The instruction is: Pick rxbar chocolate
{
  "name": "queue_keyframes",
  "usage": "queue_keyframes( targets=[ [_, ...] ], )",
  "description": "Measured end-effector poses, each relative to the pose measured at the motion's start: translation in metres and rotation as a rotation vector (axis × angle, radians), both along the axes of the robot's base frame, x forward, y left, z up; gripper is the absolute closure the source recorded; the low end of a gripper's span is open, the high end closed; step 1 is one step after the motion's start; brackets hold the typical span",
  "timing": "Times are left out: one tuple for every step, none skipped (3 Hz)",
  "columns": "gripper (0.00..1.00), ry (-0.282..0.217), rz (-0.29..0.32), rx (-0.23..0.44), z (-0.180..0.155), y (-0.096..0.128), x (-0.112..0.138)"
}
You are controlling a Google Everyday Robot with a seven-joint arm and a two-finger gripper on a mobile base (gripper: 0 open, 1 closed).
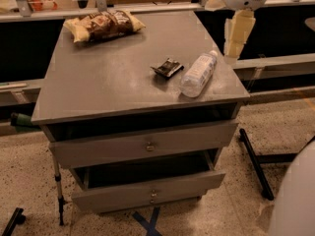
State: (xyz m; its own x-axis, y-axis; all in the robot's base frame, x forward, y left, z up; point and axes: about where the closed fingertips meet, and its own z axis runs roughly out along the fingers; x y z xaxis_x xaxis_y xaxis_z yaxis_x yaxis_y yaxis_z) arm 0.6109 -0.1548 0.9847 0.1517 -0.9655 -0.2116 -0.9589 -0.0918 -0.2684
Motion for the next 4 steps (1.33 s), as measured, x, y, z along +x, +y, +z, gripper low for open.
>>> queue_keyframes(
  targets=[
    [0.0,-0.015,0.068,-0.001,-0.01,0.017,0.03],
    [0.0,-0.022,0.143,0.009,-0.022,0.031,0.05],
    [0.0,-0.048,0.27,0.042,-0.03,0.047,0.065],
    [0.0,-0.083,0.364,0.061,-0.032,0.054,0.074]
  ],
)
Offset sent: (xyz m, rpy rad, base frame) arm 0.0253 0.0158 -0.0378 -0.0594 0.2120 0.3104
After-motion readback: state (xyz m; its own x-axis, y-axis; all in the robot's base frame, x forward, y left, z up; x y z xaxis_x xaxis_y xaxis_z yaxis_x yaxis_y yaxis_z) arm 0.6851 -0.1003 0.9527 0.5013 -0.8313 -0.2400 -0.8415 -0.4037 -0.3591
